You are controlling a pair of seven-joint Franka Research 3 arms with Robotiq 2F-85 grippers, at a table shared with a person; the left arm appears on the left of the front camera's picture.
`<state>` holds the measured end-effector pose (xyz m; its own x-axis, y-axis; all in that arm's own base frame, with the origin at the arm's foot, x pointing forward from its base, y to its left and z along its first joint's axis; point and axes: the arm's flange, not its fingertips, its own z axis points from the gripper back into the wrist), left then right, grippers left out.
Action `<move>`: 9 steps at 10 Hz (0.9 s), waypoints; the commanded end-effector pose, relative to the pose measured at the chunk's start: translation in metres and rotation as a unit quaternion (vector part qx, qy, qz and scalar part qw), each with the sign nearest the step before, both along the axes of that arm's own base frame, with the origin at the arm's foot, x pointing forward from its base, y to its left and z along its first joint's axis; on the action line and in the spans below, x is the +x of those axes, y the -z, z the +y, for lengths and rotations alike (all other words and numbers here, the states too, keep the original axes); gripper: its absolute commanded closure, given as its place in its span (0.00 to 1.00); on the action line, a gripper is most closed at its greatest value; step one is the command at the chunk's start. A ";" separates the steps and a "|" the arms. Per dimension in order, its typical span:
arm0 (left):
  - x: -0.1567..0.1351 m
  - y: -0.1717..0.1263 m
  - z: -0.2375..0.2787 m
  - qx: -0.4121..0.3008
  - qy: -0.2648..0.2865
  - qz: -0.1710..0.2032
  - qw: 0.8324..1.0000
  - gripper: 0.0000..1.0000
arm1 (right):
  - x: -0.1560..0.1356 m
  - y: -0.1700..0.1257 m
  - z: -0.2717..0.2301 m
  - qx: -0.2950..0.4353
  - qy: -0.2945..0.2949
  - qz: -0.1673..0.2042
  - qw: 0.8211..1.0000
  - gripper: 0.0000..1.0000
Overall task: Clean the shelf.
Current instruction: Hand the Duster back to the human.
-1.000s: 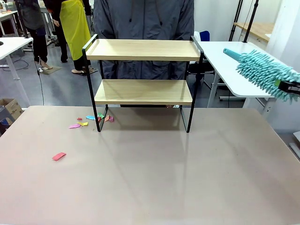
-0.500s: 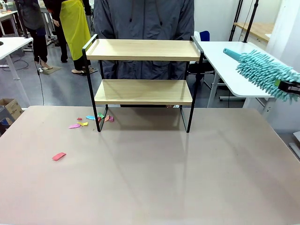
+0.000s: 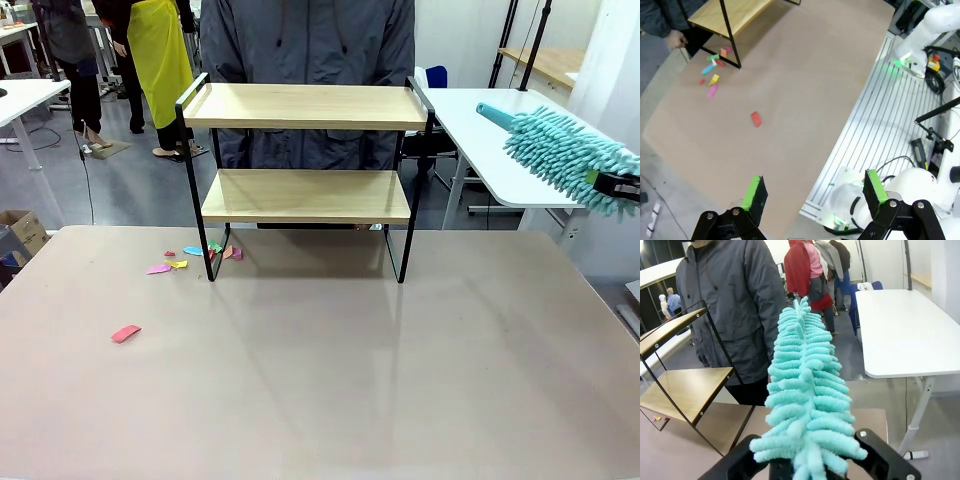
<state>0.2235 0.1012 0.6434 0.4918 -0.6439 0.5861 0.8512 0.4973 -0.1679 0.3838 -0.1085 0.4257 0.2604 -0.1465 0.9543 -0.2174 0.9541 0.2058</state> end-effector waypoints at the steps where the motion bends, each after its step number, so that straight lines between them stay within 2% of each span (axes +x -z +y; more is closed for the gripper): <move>1: 0.000 -0.002 -0.002 -0.006 0.002 -0.006 1.000 0.00 | 0.000 -0.001 0.000 0.007 0.001 0.000 1.000 0.83; 9: 0.000 -0.002 -0.002 -0.006 0.002 -0.006 1.000 0.00 | 0.000 -0.001 0.000 0.007 0.001 0.000 1.000 0.83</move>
